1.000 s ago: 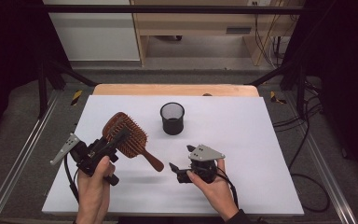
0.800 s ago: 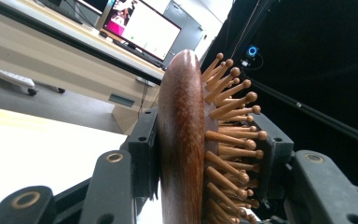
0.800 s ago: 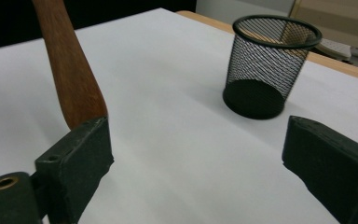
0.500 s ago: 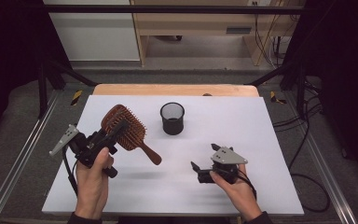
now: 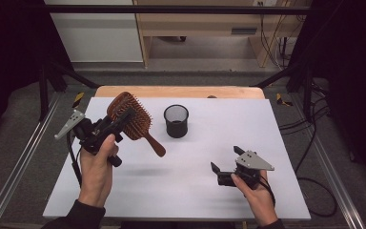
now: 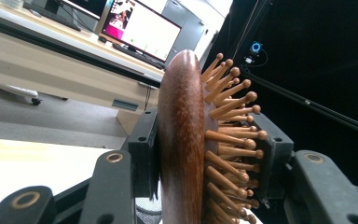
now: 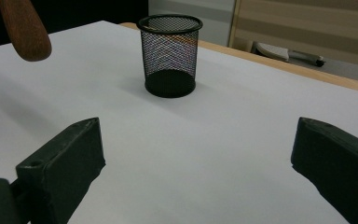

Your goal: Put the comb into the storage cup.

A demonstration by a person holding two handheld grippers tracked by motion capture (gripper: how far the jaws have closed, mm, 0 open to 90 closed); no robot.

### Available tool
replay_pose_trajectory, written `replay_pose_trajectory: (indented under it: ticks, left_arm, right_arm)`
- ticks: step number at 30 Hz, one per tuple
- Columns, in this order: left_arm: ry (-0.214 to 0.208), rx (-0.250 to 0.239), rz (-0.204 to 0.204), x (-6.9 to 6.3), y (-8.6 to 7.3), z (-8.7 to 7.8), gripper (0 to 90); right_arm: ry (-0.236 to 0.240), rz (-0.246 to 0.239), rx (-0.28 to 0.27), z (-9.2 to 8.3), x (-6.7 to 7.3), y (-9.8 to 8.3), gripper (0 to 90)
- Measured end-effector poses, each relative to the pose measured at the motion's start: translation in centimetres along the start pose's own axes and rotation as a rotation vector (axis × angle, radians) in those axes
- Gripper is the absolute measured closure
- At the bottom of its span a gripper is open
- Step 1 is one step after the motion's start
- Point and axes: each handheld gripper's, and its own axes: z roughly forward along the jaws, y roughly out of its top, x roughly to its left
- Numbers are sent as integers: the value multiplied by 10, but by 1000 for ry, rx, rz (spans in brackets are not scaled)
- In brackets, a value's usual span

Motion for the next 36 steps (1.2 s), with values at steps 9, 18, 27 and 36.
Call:
replay_pose_trajectory:
  ticks: [9,18,27,36]
  left_arm:
    - [-1,0,17,-4,7,7,516]
    - [-2,-1,21,-6,10,9,516]
    - [-10,18,29,-11,22,30,516]
    - [-5,21,22,-13,30,54,516]
  right_arm:
    - [-2,20,-3,0,-3,-2,30]
    - [-1,23,-5,-1,-3,-2,30]
    - [-4,44,-7,-1,-8,-4,31]
    - [-4,52,-15,-4,-11,-4,30]
